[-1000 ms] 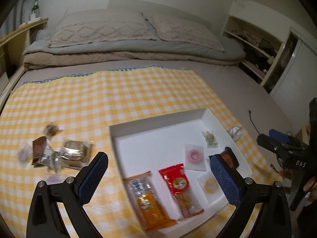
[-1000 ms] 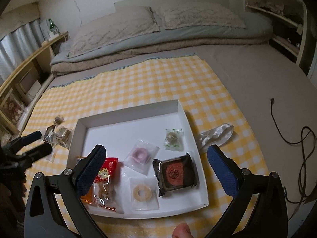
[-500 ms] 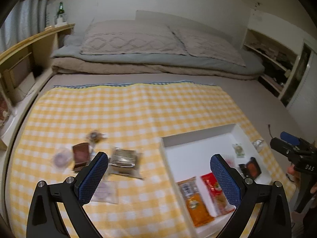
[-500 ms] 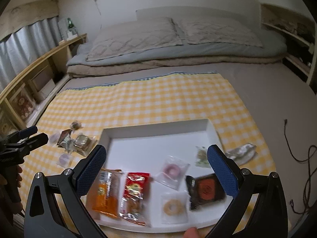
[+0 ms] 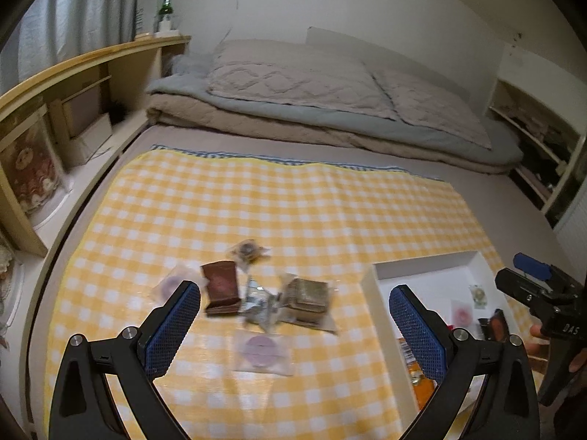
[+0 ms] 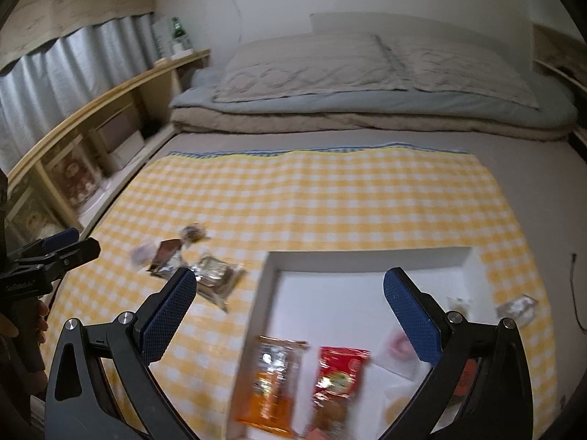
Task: Organize snacks
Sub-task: 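Withdraw both open tools from the tray back toward the snack pile, then grasp the silver foil cake packet with the right tool, then lift the foil cake packet with the right tool while the left tool grasps the purple-ring pastry packet, then lower both held packets into the white tray and open both tools, then withdraw both open tools from the tray back toward the snack pile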
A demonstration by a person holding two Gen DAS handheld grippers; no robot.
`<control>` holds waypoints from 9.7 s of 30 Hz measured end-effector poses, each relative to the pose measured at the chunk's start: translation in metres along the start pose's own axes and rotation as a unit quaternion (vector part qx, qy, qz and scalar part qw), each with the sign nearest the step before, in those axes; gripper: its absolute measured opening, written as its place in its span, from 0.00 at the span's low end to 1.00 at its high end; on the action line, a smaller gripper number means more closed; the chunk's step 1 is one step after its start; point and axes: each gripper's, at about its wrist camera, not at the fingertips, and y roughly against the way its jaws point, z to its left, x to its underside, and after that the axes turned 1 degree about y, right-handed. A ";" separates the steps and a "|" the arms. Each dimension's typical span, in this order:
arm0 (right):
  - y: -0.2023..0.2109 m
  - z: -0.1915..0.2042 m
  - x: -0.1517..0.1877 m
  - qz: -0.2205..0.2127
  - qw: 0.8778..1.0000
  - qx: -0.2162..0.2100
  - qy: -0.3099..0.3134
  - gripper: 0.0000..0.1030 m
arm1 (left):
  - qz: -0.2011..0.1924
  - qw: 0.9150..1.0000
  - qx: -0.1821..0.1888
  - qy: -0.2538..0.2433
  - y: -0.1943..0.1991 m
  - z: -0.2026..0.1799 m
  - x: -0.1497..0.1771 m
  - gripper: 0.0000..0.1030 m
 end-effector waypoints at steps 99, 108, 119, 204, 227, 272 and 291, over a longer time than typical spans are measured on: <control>-0.239 0.122 0.035 0.301 0.913 -0.153 0.230 0.52 | 0.288 0.942 0.033 -0.167 -0.193 -0.021 0.071 0.73; -0.234 0.111 0.019 0.280 0.934 -0.124 0.185 0.52 | 0.278 0.940 0.019 -0.197 -0.188 -0.032 0.085 0.64; -0.213 0.101 -0.001 0.238 0.953 -0.110 0.149 0.52 | 0.256 0.949 0.015 -0.182 -0.167 -0.036 0.070 0.49; -0.142 -0.171 0.056 0.161 0.982 0.077 -0.056 0.52 | 0.193 0.975 0.110 0.011 -0.286 -0.151 0.001 0.49; -0.123 -0.195 0.028 0.129 0.983 0.105 -0.074 0.65 | 0.161 0.981 0.101 0.034 -0.264 -0.141 0.009 0.67; 0.003 -0.119 0.033 0.043 0.992 0.113 -0.036 1.00 | 0.091 0.994 0.066 -0.020 -0.138 -0.118 0.005 1.00; -0.041 -0.030 0.007 0.037 0.997 0.061 -0.007 1.00 | 0.043 0.999 -0.014 -0.007 -0.075 0.006 -0.008 1.00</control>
